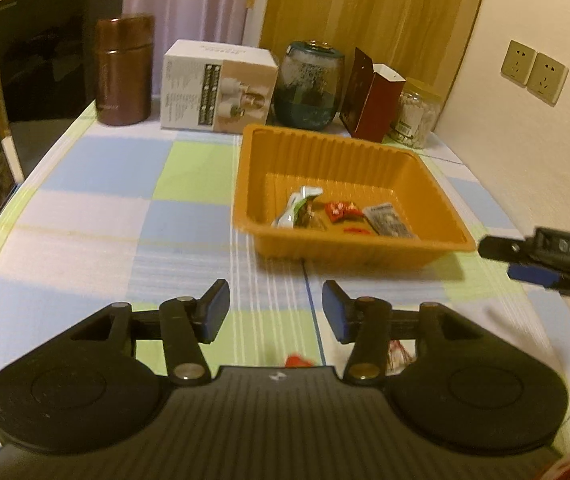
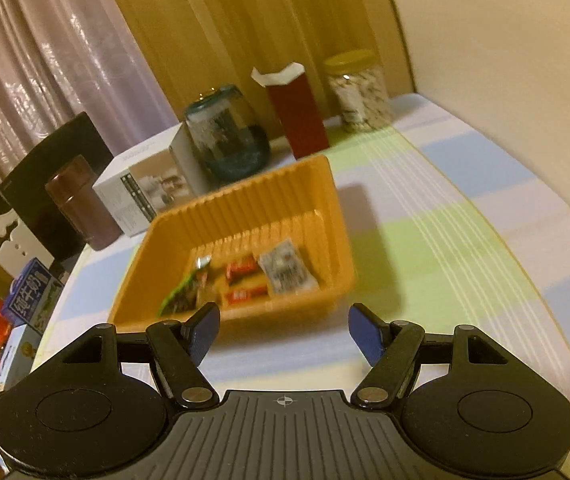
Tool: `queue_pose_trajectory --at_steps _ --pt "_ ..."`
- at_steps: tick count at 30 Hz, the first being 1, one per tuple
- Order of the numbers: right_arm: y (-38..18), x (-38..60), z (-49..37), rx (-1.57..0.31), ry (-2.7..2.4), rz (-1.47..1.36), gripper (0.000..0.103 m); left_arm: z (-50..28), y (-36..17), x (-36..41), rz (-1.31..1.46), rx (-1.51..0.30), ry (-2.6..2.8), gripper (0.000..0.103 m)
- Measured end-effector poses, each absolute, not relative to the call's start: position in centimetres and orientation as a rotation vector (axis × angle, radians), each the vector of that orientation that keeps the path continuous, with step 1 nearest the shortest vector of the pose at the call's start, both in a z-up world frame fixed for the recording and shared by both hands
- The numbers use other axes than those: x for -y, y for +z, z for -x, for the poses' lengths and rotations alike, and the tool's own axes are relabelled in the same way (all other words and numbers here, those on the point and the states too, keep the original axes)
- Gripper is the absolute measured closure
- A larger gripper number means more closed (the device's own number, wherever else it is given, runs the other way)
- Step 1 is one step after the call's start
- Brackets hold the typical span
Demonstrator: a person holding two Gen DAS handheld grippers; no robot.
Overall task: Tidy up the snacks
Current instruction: 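Withdraw both open tools from the tray back over the remaining sweets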
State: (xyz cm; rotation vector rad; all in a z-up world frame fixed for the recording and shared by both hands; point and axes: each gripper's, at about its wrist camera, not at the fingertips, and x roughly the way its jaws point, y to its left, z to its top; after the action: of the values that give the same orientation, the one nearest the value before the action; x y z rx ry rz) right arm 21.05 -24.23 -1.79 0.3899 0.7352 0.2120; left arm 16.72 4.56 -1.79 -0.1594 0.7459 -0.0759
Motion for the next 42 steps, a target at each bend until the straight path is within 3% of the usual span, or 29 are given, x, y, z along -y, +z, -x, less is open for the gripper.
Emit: queue_pose_trajectory --at_steps 20,42 --pt "-1.2 25.5 -6.9 -0.753 0.17 -0.35 0.032 -6.3 -1.2 -4.6 0.131 -0.774 -0.058 0.048" --pt "-1.8 25.7 -5.9 -0.759 0.167 -0.319 0.032 -5.8 -1.4 -3.2 0.077 -0.779 -0.102 0.043"
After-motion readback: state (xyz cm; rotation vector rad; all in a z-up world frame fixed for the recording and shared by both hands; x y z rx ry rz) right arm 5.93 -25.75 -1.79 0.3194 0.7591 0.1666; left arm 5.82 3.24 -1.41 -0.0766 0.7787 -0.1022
